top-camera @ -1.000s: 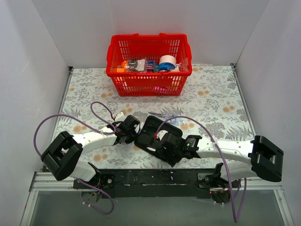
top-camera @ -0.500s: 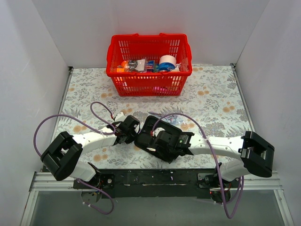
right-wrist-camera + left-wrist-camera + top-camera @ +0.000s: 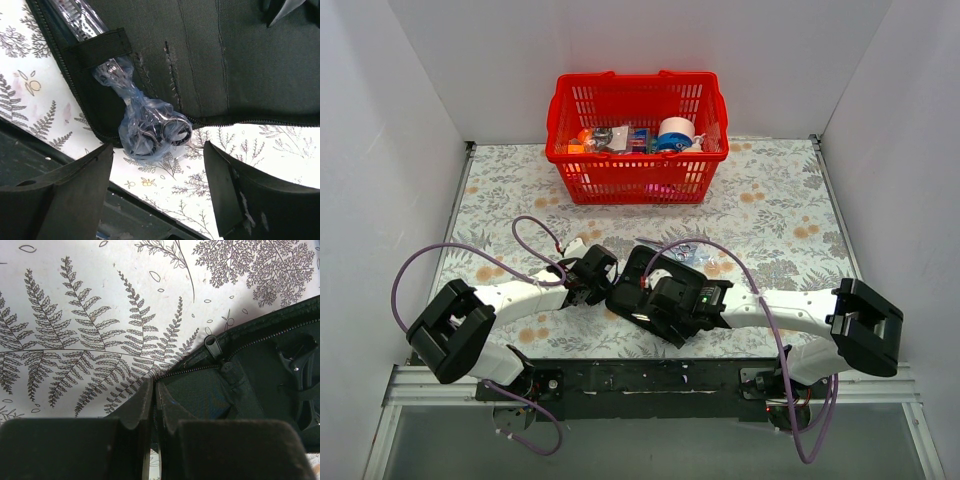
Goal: Sort the hair-cutting tools
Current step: Place the scissors in the hairdressing tool bag.
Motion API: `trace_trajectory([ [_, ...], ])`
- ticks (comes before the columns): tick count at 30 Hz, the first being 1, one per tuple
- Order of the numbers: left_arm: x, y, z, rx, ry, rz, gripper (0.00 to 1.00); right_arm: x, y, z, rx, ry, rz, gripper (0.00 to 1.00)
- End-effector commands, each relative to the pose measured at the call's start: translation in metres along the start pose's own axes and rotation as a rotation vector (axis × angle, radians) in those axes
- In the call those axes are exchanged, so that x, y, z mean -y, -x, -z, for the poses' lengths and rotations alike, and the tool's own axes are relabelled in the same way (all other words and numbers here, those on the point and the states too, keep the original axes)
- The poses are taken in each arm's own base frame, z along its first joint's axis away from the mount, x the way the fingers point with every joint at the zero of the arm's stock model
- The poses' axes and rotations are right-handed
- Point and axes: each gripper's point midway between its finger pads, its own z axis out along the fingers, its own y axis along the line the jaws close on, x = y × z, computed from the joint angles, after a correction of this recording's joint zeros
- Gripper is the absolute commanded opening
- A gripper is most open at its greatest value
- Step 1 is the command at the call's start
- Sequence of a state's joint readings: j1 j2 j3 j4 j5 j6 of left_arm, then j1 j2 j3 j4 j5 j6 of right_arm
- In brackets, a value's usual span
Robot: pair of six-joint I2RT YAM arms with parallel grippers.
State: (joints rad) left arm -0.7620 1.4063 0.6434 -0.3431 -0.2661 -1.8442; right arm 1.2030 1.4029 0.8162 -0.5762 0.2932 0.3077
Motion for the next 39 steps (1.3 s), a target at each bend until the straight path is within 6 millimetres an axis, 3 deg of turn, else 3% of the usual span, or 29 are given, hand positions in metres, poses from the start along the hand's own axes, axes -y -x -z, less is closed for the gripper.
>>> trace_trajectory([
  [1,-0.048,-0.038,0.000,-0.145,0.136,-0.070,0.00,0.001,0.001,-0.012,0.020,0.015,-0.007,0.81],
  [13,-0.049,-0.039,-0.002,-0.150,0.141,-0.071,0.00,-0.005,-0.007,-0.030,0.000,0.124,-0.017,0.81],
  [26,-0.048,-0.040,-0.002,-0.153,0.139,-0.058,0.00,-0.023,-0.013,-0.021,-0.017,0.184,-0.121,0.45],
  [35,-0.049,-0.044,-0.002,-0.163,0.129,-0.050,0.00,-0.036,-0.001,-0.014,0.022,0.177,-0.249,0.32],
  [39,-0.049,-0.046,-0.003,-0.174,0.122,-0.054,0.00,-0.035,0.007,-0.014,0.041,0.140,-0.278,0.31],
])
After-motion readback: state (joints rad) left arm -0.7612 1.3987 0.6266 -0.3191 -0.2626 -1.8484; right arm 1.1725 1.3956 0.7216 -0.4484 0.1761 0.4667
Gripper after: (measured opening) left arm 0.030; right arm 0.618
